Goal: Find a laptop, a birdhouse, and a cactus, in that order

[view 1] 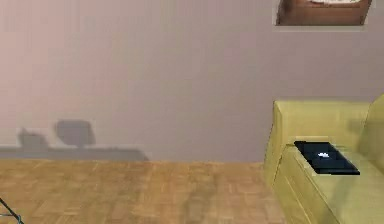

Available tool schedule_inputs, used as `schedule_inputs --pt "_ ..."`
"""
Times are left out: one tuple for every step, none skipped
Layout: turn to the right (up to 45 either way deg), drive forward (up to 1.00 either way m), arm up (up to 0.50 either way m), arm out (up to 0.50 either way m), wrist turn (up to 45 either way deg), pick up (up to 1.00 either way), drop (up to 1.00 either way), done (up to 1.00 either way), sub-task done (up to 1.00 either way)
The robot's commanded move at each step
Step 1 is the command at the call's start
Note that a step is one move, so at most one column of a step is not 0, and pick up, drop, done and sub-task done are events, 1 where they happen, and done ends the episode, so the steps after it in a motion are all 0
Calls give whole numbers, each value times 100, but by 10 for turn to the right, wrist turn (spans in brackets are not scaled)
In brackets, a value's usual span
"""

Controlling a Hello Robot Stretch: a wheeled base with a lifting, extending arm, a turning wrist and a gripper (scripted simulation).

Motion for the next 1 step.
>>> schedule_inputs --pt "0 100 0 0 0 0 0 0 0"
